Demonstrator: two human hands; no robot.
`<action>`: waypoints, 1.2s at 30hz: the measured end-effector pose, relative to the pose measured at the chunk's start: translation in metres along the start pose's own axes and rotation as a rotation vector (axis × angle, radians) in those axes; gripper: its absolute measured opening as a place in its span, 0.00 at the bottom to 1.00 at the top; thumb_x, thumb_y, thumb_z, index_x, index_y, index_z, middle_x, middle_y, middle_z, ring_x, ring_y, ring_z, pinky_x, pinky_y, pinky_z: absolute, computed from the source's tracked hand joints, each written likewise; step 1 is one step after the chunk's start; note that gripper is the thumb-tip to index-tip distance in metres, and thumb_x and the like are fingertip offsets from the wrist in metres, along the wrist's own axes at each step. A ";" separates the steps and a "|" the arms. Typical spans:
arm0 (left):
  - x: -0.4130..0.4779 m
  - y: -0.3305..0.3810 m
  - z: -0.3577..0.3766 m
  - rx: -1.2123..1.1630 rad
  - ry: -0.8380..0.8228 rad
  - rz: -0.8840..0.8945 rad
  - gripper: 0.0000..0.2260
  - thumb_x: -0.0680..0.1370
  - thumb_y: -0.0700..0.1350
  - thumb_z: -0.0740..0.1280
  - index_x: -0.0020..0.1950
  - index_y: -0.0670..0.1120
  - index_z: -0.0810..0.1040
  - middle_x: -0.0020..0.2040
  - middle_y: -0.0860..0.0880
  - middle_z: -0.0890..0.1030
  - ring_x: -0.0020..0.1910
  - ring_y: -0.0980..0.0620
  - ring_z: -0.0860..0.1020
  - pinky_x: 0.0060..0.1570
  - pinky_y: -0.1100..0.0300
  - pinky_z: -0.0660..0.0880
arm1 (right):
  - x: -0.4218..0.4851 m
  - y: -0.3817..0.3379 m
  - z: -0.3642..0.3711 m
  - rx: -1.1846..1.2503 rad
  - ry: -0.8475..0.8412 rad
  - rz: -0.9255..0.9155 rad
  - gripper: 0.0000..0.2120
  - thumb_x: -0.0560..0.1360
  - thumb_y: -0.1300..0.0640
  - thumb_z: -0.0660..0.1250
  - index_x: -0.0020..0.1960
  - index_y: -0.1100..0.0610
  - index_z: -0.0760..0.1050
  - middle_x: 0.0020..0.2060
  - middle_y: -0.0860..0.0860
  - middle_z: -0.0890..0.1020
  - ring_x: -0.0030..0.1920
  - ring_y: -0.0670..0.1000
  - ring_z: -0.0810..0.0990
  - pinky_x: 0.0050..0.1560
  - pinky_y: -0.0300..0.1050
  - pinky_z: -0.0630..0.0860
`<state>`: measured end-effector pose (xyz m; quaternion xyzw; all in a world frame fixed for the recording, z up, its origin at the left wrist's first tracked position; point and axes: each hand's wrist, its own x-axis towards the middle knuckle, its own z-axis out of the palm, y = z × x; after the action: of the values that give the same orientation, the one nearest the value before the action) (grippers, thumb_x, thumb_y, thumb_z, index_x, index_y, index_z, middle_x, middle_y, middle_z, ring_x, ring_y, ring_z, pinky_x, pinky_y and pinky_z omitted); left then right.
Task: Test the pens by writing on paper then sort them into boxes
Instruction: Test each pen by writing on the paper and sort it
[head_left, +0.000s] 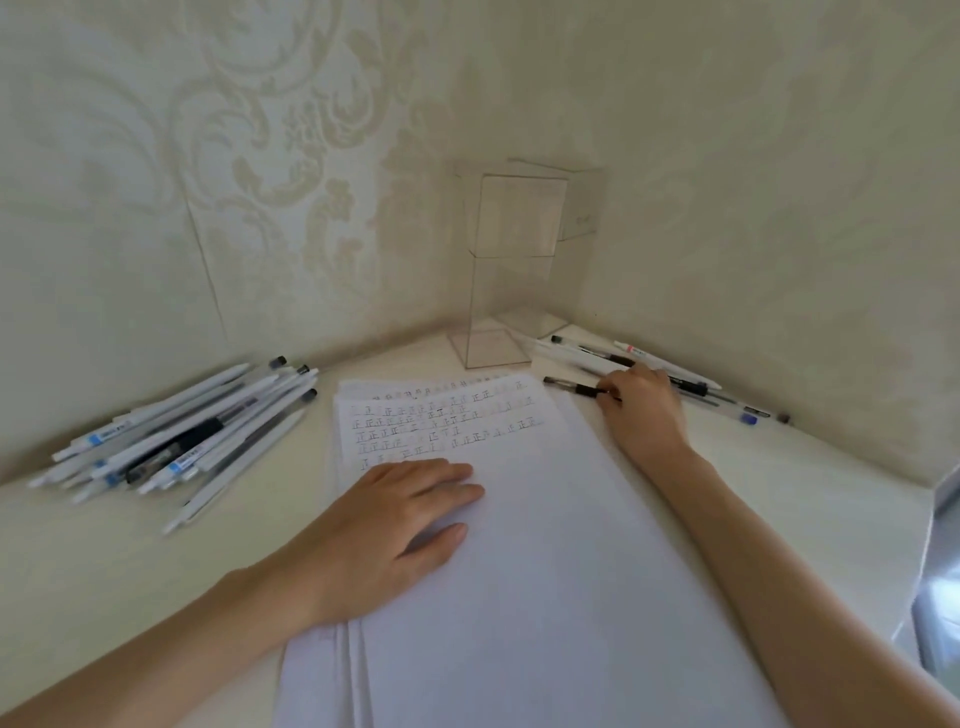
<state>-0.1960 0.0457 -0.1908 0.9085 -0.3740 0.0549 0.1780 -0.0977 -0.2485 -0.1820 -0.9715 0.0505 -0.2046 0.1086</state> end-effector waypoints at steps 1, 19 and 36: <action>0.000 0.000 0.001 -0.005 0.011 0.002 0.34 0.72 0.69 0.37 0.71 0.58 0.64 0.70 0.66 0.58 0.68 0.70 0.50 0.64 0.74 0.42 | 0.000 0.000 -0.001 0.032 0.029 -0.007 0.10 0.78 0.59 0.61 0.56 0.59 0.78 0.54 0.58 0.78 0.58 0.61 0.71 0.56 0.50 0.65; 0.002 0.001 -0.014 0.244 0.447 -0.228 0.16 0.76 0.55 0.55 0.44 0.49 0.79 0.36 0.55 0.77 0.36 0.51 0.73 0.37 0.60 0.57 | -0.063 -0.088 -0.041 0.598 -0.318 -0.574 0.05 0.74 0.51 0.69 0.49 0.51 0.81 0.34 0.44 0.80 0.35 0.42 0.74 0.39 0.36 0.70; -0.001 0.005 -0.012 -0.062 0.311 -0.085 0.13 0.79 0.57 0.50 0.47 0.51 0.68 0.28 0.55 0.69 0.29 0.54 0.69 0.29 0.63 0.66 | -0.068 -0.091 -0.034 1.415 -0.807 -0.338 0.04 0.74 0.66 0.64 0.41 0.61 0.70 0.35 0.58 0.81 0.38 0.53 0.78 0.39 0.42 0.74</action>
<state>-0.1998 0.0469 -0.1784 0.8982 -0.3047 0.1758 0.2637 -0.1690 -0.1566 -0.1567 -0.6669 -0.2797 0.1624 0.6714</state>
